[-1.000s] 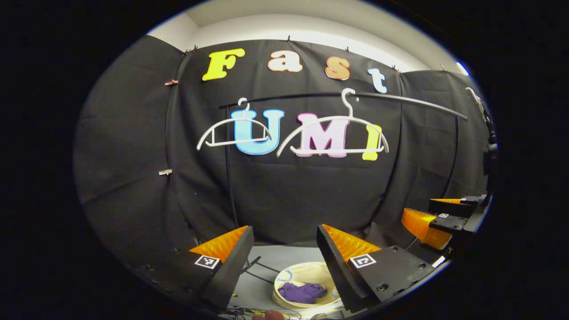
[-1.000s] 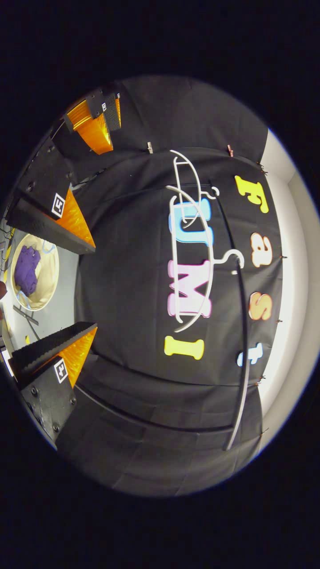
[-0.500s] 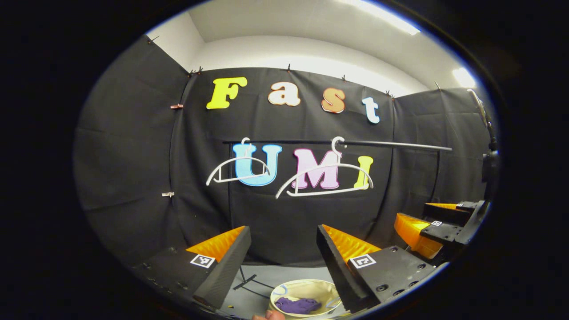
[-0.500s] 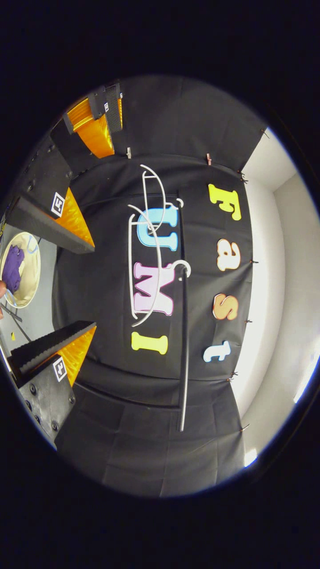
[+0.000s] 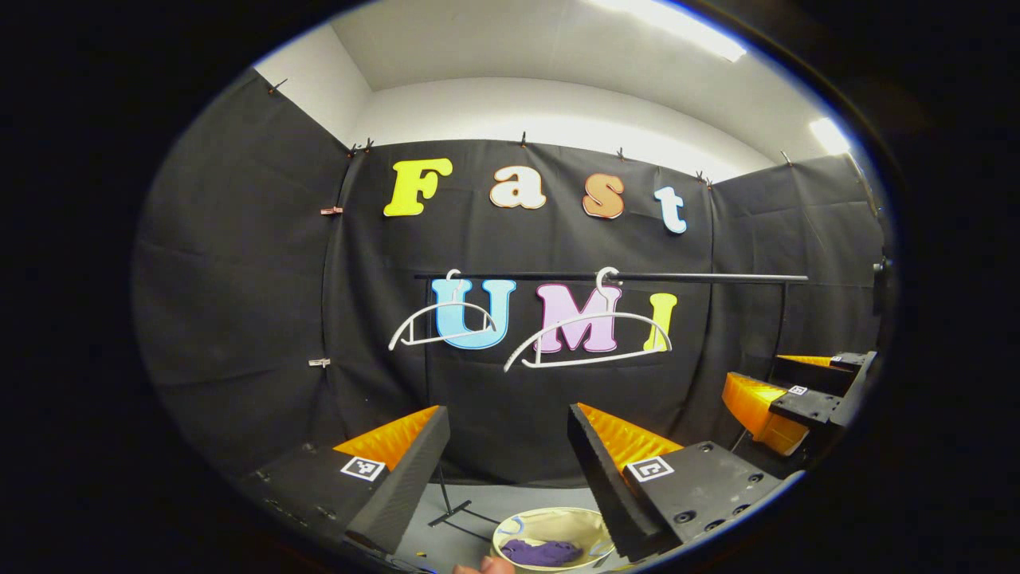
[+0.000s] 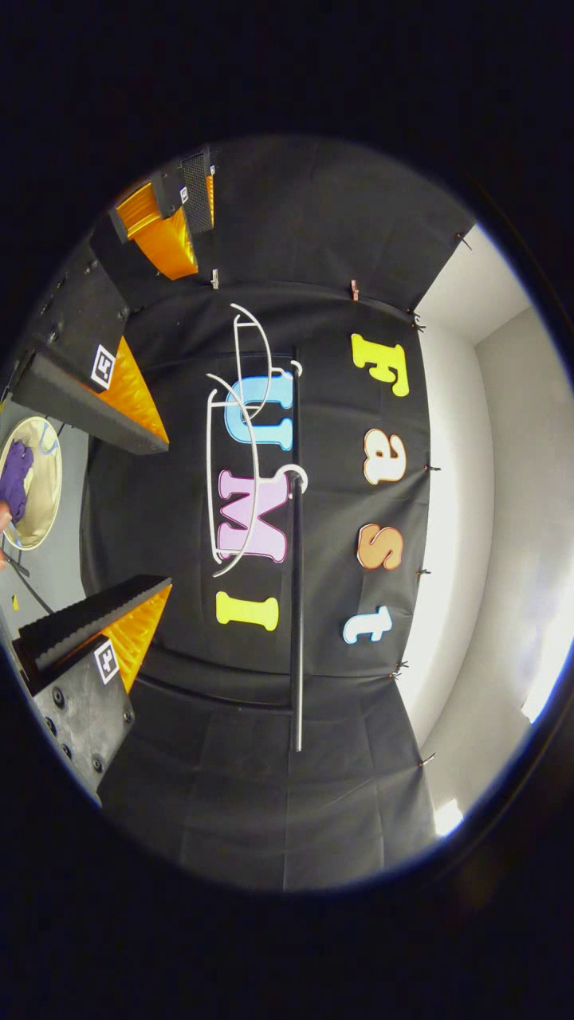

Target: Grasp the clothes on the hanger with both hands and then place them into the laundry hamper below.

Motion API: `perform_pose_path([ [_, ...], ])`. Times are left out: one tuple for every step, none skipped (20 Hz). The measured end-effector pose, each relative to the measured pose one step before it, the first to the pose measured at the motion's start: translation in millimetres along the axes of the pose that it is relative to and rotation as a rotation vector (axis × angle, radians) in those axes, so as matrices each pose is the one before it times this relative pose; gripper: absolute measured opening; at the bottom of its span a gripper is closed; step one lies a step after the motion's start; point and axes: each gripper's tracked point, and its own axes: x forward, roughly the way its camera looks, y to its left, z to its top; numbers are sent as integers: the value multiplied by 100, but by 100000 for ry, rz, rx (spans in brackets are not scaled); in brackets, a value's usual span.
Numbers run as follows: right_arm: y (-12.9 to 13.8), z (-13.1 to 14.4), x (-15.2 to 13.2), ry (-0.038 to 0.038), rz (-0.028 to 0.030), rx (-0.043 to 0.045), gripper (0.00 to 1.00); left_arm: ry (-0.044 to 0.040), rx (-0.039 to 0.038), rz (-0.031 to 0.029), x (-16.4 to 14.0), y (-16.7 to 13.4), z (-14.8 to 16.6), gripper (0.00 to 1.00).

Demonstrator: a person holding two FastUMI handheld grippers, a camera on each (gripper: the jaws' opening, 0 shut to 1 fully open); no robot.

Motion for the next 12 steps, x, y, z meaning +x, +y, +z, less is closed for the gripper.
perform_pose_path([
  [-20, 14, -48, 38, -24, 397, 98, 274, 842, 316, 16, 69, -206, 94],
  [21, -24, -77, 18, 121, 458, 94, 166, 496, -151, -252, -168, -34, 94],
  [-54, -15, -96, 161, 75, 222, 98, 138, 247, -262, -165, -100, 34, 94],
  [-23, -31, -98, 217, 81, 46, 94, -267, 274, -268, -561, -84, -67, 94],
  [-46, -61, 46, 152, -102, -29, 98, -372, 120, -192, -308, -24, 161, 94],
  [-79, -75, -141, 50, 26, 144, 98, -256, -90, -260, -260, -146, 27, 94],
  [-58, -65, -13, 209, -96, 82, 98, -154, -197, -71, -144, -122, 104, 91],
  [-8, -21, -7, 181, -29, 111, 98, -48, -118, -56, 30, -71, -38, 94],
  [-42, 44, 28, 189, 169, 162, 98, -19, 103, 274, -78, 58, 10, 90],
  [18, 33, -46, -52, 126, 74, 98, 89, 165, 284, 107, 172, -44, 90],
  [7, -29, 62, -18, 1, -72, 98, 113, 109, 291, -70, 80, 7, 94],
  [55, 14, 34, -20, 269, -28, 98, 11, 49, 133, -13, 0, -62, 94],
])
